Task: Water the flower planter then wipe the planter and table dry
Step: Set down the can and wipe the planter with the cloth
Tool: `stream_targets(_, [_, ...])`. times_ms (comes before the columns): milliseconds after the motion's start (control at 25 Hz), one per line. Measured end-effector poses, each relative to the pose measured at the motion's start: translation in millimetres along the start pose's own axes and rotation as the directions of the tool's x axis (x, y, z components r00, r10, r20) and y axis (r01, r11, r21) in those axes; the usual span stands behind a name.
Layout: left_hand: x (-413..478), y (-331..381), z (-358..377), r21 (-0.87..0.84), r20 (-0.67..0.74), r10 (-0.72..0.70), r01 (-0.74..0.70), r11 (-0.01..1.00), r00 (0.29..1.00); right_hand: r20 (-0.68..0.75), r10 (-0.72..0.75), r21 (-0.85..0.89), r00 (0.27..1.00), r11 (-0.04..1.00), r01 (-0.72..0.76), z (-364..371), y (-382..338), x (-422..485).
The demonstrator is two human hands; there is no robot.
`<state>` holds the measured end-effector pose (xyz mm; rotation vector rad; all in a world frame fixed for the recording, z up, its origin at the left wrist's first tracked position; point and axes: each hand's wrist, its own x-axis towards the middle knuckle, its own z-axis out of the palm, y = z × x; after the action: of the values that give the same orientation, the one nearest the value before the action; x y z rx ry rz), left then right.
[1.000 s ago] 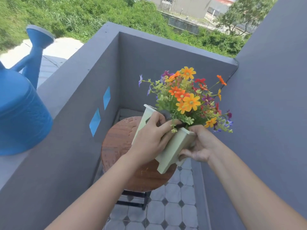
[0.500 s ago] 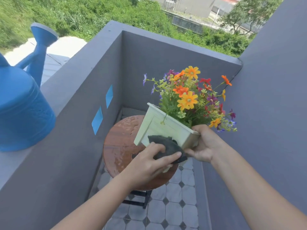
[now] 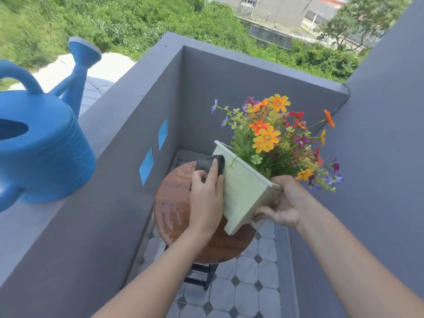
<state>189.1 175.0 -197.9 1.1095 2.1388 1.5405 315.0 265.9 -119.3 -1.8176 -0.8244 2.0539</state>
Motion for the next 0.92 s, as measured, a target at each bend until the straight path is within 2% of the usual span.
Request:
stream_targets(80, [-21.3,11.3,-2.2,-0.036,0.048,0.147,-0.145,0.989,0.988,-0.003,-0.016,-0.009,1.0,1.0,0.016,-1.4,1.9,3.0])
stream_targets(160, [-27.9,21.4,-2.1,-0.028,0.072,0.349,-0.348,0.937,0.934,-0.016,-0.033,-0.019,0.999,0.999,0.033,-3.4,3.2,4.3])
stream_targets(200, [-22.7,22.6,0.3,-0.008,0.064,0.411,-0.412,0.911,0.909,-0.016,-0.037,-0.018,0.999,0.999,0.037,-4.6,3.9,4.6])
stream_targets(240, [-15.8,22.1,3.2,0.038,0.049,0.415,-0.416,0.908,0.909,-0.01,-0.036,-0.019,0.999,0.999,0.036,-5.7,5.2,4.0])
stream_targets(280, [-9.4,22.0,4.7,0.104,0.013,0.35,-0.35,0.931,0.937,-0.003,-0.033,-0.024,0.999,0.999,0.032,-6.4,7.1,2.9])
stream_targets(320, [-2.1,18.4,5.6,0.165,-0.04,0.234,-0.225,0.96,0.971,0.009,-0.028,-0.024,1.0,0.999,0.028,-7.1,8.5,2.6])
stream_targets(400, [6.9,6.1,3.5,0.199,-0.106,-0.02,0.041,0.979,0.994,0.042,-0.027,-0.02,0.999,0.999,0.028,-9.0,10.7,2.7])
stream_targets(480, [5.9,-3.5,-1.9,0.124,-0.094,-0.246,0.256,0.959,0.965,0.076,-0.023,-0.01,0.997,1.0,0.024,-8.2,9.1,-0.3])
stream_targets(560, [-0.5,-6.0,-6.1,0.088,-0.061,-0.39,0.394,0.915,0.919,0.091,-0.012,0.009,0.996,1.0,0.011,-7.5,5.0,-3.8])
stream_targets(640, [-9.6,0.3,-9.8,0.07,-0.033,-0.381,0.383,0.921,0.924,0.091,-0.013,-0.021,0.996,1.0,0.015,-9.1,1.6,-5.0])
stream_targets(760, [11.3,22.5,-21.5,-0.013,-0.004,-0.203,0.203,0.979,0.979,0.084,-0.03,-0.074,0.996,0.997,0.036,-15.0,1.8,-0.8])
stream_targets(800, [27.5,25.2,-25.2,-0.038,0.031,-0.225,0.226,0.973,0.974,0.094,-0.037,-0.089,0.995,0.995,0.045,-17.3,2.5,1.6])
stream_targets(840, [44.2,28.4,-31.7,-0.084,0.104,-0.31,0.319,0.944,0.945,0.118,-0.037,-0.106,0.992,0.993,0.049,-18.7,3.3,2.1])
stream_targets(920, [66.3,34.4,-48.2,-0.165,0.346,-0.492,0.568,0.807,0.799,0.155,-0.05,-0.124,0.987,0.99,0.07,-20.4,4.0,2.2])
